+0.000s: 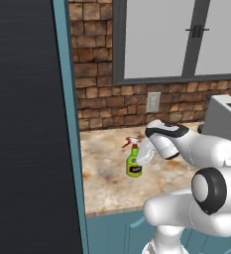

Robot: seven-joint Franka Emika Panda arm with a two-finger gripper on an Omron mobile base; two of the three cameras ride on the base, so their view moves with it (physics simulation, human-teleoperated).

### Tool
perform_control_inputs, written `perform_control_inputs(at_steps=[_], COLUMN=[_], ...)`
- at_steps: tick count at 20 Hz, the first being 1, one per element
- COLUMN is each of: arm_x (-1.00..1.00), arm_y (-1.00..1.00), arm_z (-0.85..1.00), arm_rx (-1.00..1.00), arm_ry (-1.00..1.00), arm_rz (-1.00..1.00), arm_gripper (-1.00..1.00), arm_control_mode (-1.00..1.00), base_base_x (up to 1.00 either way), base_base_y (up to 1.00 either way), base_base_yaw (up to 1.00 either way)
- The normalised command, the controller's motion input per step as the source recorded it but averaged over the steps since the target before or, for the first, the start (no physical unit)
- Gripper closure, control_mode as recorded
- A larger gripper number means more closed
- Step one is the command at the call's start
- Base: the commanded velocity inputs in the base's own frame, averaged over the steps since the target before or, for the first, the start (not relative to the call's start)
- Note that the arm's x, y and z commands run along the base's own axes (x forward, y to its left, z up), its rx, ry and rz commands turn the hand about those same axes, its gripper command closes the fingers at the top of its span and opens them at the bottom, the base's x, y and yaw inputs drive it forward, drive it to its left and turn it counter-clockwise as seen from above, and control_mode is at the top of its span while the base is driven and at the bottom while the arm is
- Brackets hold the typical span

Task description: Move the cutting board and knife to the sink. Then move spray from the cabinet to the counter.

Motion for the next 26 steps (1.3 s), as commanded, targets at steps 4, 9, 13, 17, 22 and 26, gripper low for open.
perform_control_inputs(at_steps=[4,9,13,17,22,26], arm_x=[-0.10,0.00,0.00,-0.01,-0.19,-0.26], arm_y=[0.00,0.00,0.00,0.00,0.00,-0.25], arm_z=[0.00,0.00,0.00,0.00,0.00,0.08], arm_rx=[0.00,0.00,0.00,0.00,0.00,0.00], arm_ry=[-0.09,-0.01,0.00,0.00,-0.01,-0.05], arm_rz=[0.00,0.00,0.00,0.00,0.00,0.00], arm_gripper=[1.00,-1.00,-1.00,-1.00,-1.00,-1.00], arm_control_mode=[-1.00,-1.00,-1.00,-1.00,-1.00,-1.00], base_base_x=[0.00,0.00,0.00,0.00,0.00,0.00], base_base_y=[0.00,0.00,0.00,0.00,0.00,0.00], base_base_yaw=[0.00,0.00,0.00,0.00,0.00,0.00])
